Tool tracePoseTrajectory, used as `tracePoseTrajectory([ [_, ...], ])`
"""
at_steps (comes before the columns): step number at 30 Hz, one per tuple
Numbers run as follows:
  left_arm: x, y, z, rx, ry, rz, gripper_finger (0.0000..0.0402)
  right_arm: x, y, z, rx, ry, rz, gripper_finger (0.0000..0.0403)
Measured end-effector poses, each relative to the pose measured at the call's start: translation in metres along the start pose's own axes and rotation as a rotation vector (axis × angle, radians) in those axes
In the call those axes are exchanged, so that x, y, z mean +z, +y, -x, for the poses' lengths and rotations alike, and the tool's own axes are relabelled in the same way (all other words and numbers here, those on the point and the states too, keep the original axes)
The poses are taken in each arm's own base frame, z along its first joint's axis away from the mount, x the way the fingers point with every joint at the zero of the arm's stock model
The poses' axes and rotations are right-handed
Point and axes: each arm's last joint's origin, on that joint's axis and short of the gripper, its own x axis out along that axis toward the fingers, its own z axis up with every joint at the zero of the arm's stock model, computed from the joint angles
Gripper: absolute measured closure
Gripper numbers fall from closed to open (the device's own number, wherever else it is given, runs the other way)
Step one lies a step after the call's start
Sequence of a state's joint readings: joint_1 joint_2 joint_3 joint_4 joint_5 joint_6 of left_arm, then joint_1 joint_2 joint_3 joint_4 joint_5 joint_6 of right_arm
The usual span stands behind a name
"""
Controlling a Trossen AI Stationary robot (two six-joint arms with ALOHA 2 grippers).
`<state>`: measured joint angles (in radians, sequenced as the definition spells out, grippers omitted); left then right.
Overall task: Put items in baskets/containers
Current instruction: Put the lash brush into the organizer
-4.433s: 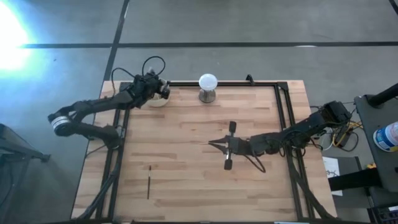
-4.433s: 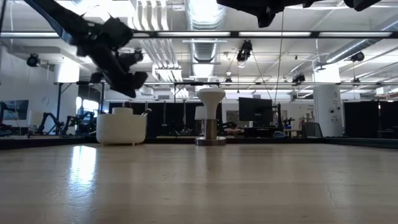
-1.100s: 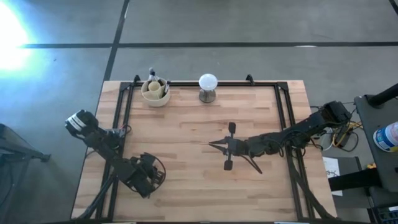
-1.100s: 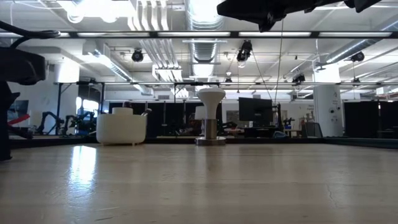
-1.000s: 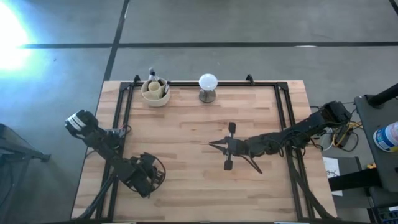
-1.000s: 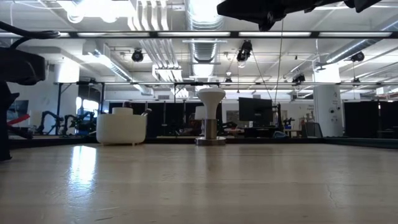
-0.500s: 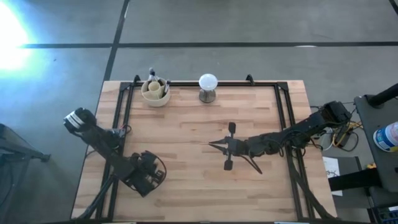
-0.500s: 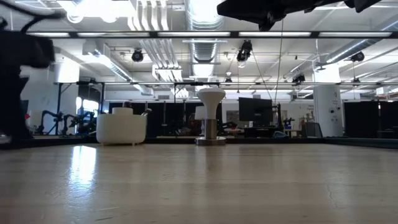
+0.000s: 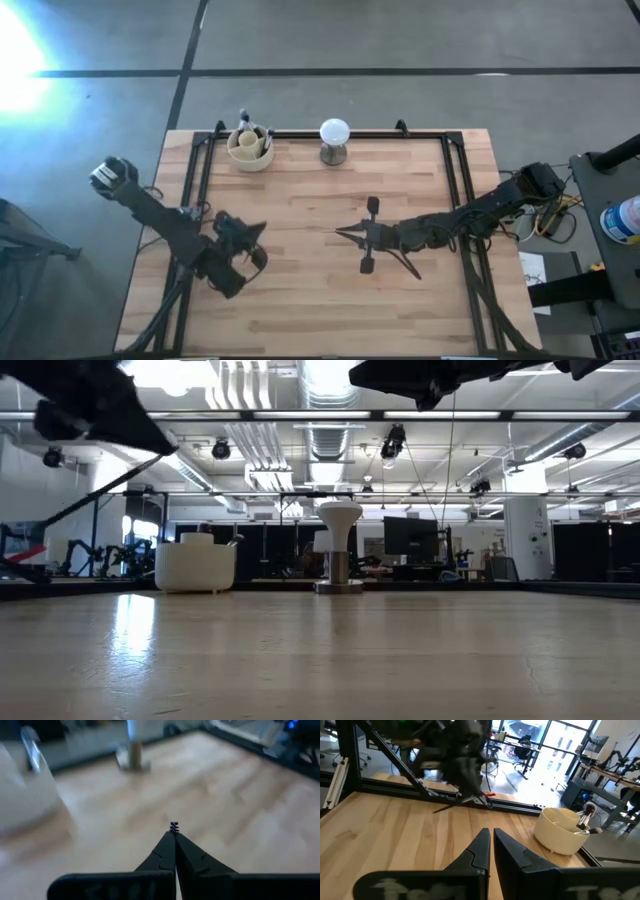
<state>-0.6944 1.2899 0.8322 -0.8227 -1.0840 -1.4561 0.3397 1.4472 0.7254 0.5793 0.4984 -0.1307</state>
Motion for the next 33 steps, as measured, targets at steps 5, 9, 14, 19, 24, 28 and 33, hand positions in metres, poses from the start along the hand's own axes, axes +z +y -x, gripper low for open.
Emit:
tracePoseTrajectory([
  [5,0.031,0.011,-0.014,0.093,-0.142,-0.093,0.0401,0.000,0.000,0.000,0.001,0.000,0.000,0.0385],
  [9,0.056,0.020,-0.028,0.192,-0.209,-0.136,0.0401,0.000,0.000,0.000,0.001,0.000,0.000,0.0385],
  [14,0.069,0.030,-0.055,0.212,-0.186,-0.175,0.0401,0.000,0.000,0.000,0.001,0.002,-0.003,0.0385],
  [19,0.075,0.045,-0.089,0.102,-0.227,-0.190,0.0401,-0.001,0.000,0.000,0.002,0.006,-0.016,0.0385],
  [24,0.092,0.083,-0.117,0.003,-0.385,-0.114,0.0401,-0.001,0.001,0.000,0.004,0.014,-0.011,0.0385],
  [28,0.109,0.122,-0.131,0.052,-0.518,-0.058,0.0401,-0.002,0.000,0.000,0.003,0.019,0.011,0.0385],
  [33,0.125,0.164,-0.139,0.109,-0.585,-0.061,0.0401,0.000,-0.004,-0.002,-0.013,0.016,0.071,0.0385],
])
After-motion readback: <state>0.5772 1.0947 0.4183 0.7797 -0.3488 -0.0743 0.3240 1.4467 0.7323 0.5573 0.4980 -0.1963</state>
